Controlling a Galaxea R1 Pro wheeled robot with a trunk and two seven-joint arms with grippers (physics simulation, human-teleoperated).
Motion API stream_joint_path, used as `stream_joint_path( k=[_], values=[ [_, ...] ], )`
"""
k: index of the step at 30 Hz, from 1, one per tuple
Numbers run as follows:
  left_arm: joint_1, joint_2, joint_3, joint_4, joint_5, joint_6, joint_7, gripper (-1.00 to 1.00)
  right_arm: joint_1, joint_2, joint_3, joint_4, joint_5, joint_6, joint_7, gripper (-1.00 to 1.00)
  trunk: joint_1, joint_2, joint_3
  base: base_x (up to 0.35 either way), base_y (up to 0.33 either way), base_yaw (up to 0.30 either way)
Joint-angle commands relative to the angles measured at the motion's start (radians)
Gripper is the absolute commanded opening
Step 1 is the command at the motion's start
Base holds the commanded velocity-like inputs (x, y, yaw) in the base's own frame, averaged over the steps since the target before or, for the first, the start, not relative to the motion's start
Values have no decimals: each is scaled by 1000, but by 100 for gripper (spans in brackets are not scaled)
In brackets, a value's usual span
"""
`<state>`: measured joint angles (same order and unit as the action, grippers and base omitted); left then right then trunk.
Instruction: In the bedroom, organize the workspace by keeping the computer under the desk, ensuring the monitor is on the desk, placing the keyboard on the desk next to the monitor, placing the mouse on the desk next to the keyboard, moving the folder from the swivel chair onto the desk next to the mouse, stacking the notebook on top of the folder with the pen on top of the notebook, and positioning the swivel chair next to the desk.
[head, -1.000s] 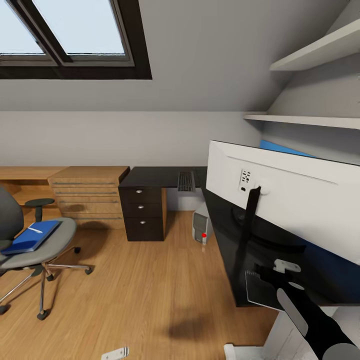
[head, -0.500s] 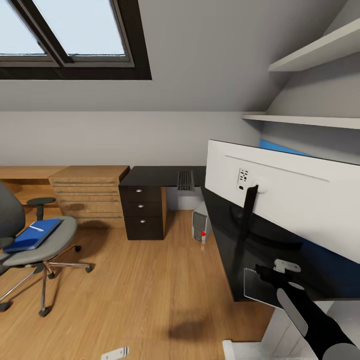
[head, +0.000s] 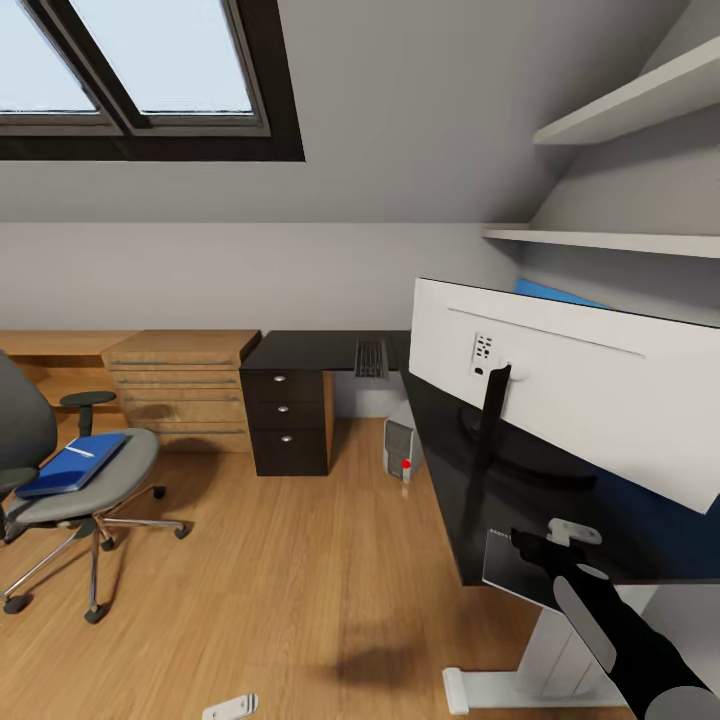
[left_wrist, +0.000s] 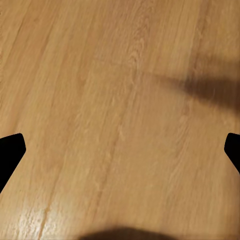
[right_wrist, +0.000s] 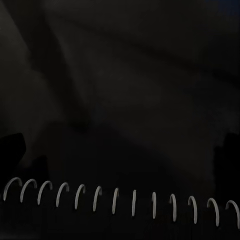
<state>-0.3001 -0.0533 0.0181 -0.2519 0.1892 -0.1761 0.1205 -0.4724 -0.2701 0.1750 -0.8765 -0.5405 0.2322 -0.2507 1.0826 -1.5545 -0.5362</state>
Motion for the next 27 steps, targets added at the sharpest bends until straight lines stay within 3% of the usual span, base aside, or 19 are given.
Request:
stream_joint_path(
  k=[1, 27],
  values=[
    [-1, 0, 1, 0, 6, -3, 1, 100, 0, -1, 4, 22, -18, 4, -10, 100, 0, -1, -1, -14, 0, 0],
    [-1, -1, 0, 0, 6, -3, 0, 100, 0, -1, 4, 4, -20, -10, -3, 100, 0, -1, -1, -2, 0, 0]
  ],
)
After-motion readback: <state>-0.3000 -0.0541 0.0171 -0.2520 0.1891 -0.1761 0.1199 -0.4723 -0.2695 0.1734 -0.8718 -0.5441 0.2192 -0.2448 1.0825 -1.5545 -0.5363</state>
